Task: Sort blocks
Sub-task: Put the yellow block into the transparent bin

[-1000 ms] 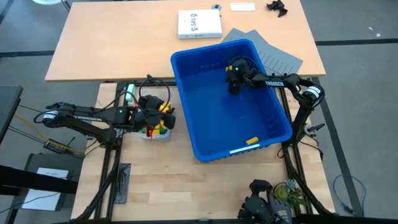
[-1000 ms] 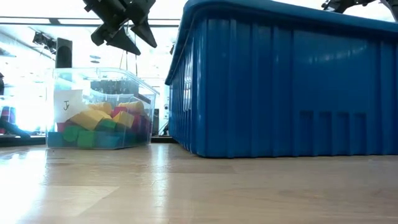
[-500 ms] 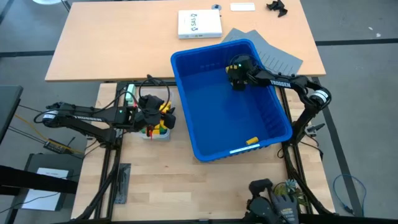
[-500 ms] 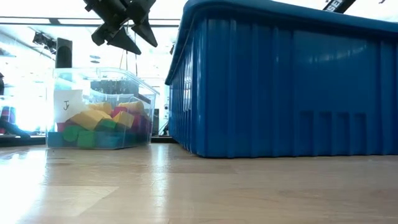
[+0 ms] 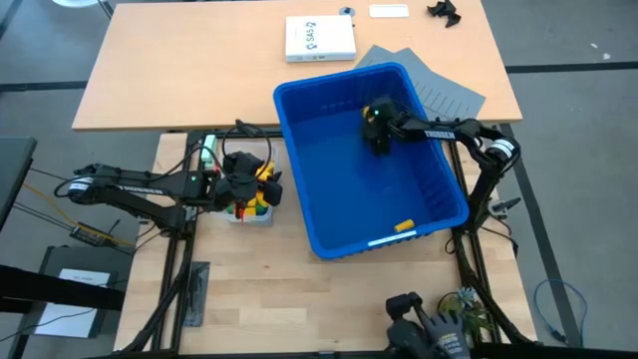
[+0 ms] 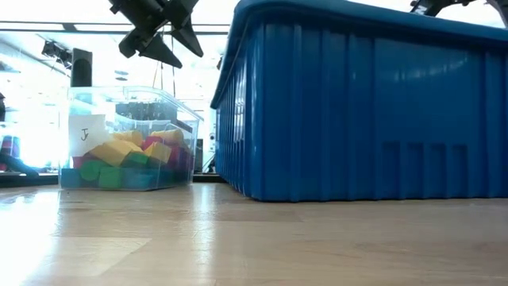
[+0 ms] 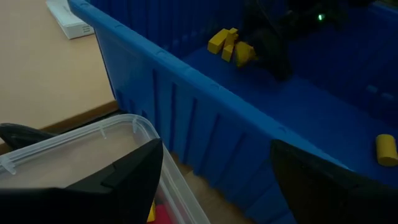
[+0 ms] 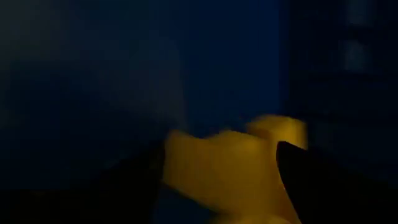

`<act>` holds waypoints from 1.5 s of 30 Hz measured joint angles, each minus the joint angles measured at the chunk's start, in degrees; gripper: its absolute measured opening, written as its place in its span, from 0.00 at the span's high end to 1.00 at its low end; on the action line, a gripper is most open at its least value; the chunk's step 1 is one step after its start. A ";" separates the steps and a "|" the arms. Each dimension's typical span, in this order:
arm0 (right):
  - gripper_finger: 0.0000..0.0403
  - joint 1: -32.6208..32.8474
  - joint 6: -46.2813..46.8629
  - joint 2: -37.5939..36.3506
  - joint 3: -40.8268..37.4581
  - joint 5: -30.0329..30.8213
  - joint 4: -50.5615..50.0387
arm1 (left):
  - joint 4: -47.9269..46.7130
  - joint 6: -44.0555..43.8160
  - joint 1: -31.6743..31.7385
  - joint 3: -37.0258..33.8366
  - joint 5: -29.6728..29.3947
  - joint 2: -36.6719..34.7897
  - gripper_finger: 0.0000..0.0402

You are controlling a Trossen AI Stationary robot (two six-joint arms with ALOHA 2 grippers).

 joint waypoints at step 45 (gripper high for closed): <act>0.23 -0.14 30.57 -10.02 0.08 -15.28 -1.98 | 2.63 1.73 0.00 0.00 1.09 0.00 0.24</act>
